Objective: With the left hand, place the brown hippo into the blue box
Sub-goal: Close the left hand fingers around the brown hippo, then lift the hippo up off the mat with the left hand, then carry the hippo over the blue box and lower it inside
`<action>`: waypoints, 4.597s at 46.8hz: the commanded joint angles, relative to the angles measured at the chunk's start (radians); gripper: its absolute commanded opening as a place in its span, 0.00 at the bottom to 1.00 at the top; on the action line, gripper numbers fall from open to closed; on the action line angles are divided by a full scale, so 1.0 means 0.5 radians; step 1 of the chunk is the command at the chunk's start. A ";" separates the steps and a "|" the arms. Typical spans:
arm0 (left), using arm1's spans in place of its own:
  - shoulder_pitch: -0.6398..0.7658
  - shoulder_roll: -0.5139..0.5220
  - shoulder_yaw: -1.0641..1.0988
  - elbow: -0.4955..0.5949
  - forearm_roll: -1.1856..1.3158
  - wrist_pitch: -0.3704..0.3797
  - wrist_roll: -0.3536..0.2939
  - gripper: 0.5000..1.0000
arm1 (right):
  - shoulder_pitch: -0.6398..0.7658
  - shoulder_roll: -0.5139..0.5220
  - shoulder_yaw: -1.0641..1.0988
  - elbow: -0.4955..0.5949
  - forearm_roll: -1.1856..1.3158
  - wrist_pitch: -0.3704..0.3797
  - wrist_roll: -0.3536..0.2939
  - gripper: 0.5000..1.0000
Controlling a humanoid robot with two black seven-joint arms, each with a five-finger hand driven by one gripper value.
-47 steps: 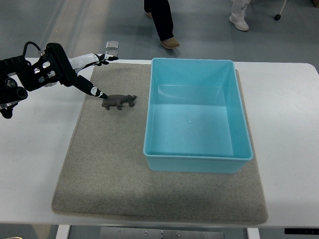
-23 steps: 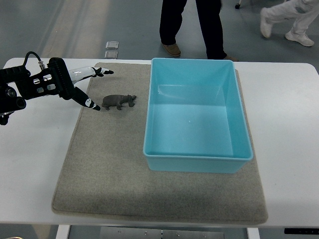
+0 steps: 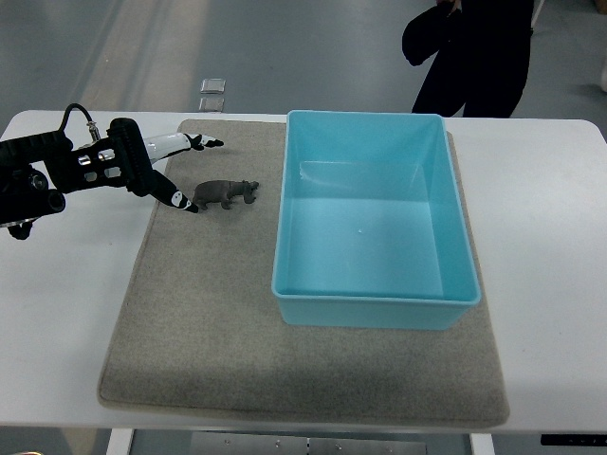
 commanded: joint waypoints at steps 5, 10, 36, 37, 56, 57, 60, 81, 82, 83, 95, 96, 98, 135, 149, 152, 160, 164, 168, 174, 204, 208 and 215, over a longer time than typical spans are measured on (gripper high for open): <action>0.032 -0.064 -0.003 0.004 0.000 0.069 0.000 0.96 | 0.000 0.000 0.000 0.000 -0.002 0.000 0.000 0.87; 0.032 -0.095 -0.003 0.004 0.000 0.088 0.000 0.95 | 0.000 0.000 0.000 0.000 -0.002 0.000 0.000 0.87; 0.035 -0.135 -0.006 0.084 0.003 0.109 0.007 0.83 | 0.000 0.000 0.000 0.000 0.001 0.000 0.000 0.87; 0.035 -0.135 -0.006 0.084 0.003 0.112 0.007 0.83 | 0.000 0.000 0.000 0.000 0.001 0.000 0.000 0.87; 0.035 -0.138 -0.003 0.084 0.009 0.112 0.007 0.71 | 0.000 0.000 0.000 0.000 -0.002 0.000 0.000 0.87; 0.035 -0.138 -0.003 0.084 0.009 0.112 0.007 0.70 | 0.000 0.000 0.000 0.000 -0.002 0.000 0.000 0.87; 0.035 -0.138 -0.003 0.084 0.009 0.112 0.007 0.66 | 0.000 0.000 0.000 0.000 -0.002 0.000 0.000 0.87; 0.035 -0.138 0.000 0.084 0.070 0.112 0.007 0.37 | 0.000 0.000 0.000 0.000 0.001 0.000 0.000 0.87; 0.035 -0.138 0.000 0.084 0.073 0.112 0.007 0.36 | 0.000 0.000 0.000 0.000 -0.002 0.000 0.000 0.87; 0.035 -0.138 0.000 0.084 0.073 0.112 0.007 0.35 | 0.000 0.000 0.000 0.000 0.001 0.000 0.000 0.87; 0.038 -0.138 -0.003 0.081 0.083 0.112 0.007 0.38 | 0.000 0.000 0.000 0.000 -0.002 0.000 0.000 0.87; 0.038 -0.138 -0.003 0.081 0.083 0.112 0.007 0.38 | 0.000 0.000 0.000 0.000 0.001 0.000 0.000 0.87; 0.038 -0.138 0.000 0.084 0.083 0.112 0.007 0.38 | 0.000 0.000 0.000 0.000 0.001 0.000 0.000 0.87; 0.072 -0.165 0.000 0.090 0.083 0.152 0.003 0.40 | 0.000 0.000 0.000 0.000 -0.002 0.000 0.000 0.87; 0.075 -0.178 0.000 0.108 0.083 0.155 0.010 0.00 | 0.000 0.000 0.000 0.000 -0.002 0.000 0.000 0.87; 0.075 -0.178 0.000 0.121 0.083 0.155 0.010 0.00 | 0.000 0.000 0.000 0.000 -0.002 0.000 0.000 0.87; 0.072 -0.171 -0.003 0.130 0.083 0.152 0.010 0.00 | 0.000 0.000 0.000 0.000 0.001 0.000 0.000 0.87; 0.066 -0.168 -0.012 0.130 0.070 0.152 0.013 0.00 | 0.000 0.000 0.000 0.000 0.001 0.000 0.000 0.87; 0.042 -0.162 -0.024 0.130 0.046 0.149 0.013 0.00 | 0.000 0.000 0.000 0.000 0.001 0.000 0.000 0.87; 0.032 -0.135 -0.137 0.130 0.037 0.137 0.013 0.00 | 0.000 0.000 0.000 0.000 -0.002 0.000 0.000 0.87; -0.136 -0.143 -0.687 0.108 0.040 0.020 0.022 0.00 | 0.000 0.000 0.000 0.000 -0.002 0.000 0.000 0.87; -0.130 -0.236 -0.711 0.108 0.040 0.011 0.022 0.00 | 0.000 0.000 0.000 0.000 -0.002 0.000 0.000 0.87; -0.112 -0.386 -0.721 0.108 0.046 -0.019 0.022 0.00 | 0.000 0.000 0.000 0.000 0.001 0.000 0.000 0.87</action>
